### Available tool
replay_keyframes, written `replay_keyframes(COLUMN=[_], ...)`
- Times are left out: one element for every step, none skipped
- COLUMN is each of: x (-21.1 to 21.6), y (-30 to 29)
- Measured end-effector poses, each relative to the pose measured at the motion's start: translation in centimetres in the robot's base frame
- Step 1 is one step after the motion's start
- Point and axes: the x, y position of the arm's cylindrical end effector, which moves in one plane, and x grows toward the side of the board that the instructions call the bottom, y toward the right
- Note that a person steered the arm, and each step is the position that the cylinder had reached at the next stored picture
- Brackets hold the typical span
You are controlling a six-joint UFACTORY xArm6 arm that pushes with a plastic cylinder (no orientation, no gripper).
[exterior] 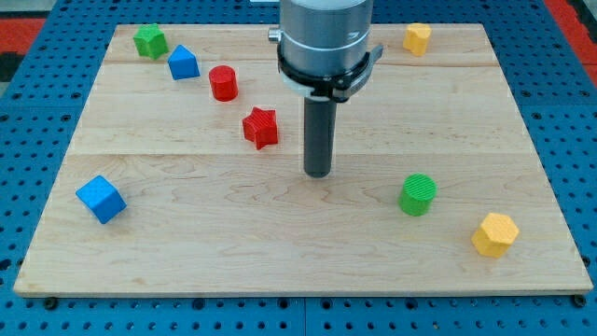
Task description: Slide the blue cube to the center left
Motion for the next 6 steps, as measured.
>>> replay_keyframes(x=[6.4, 9.5, 9.2, 5.0, 3.7, 1.6], y=[-4.7, -12.7, -24.2, -24.5, -19.7, -19.0])
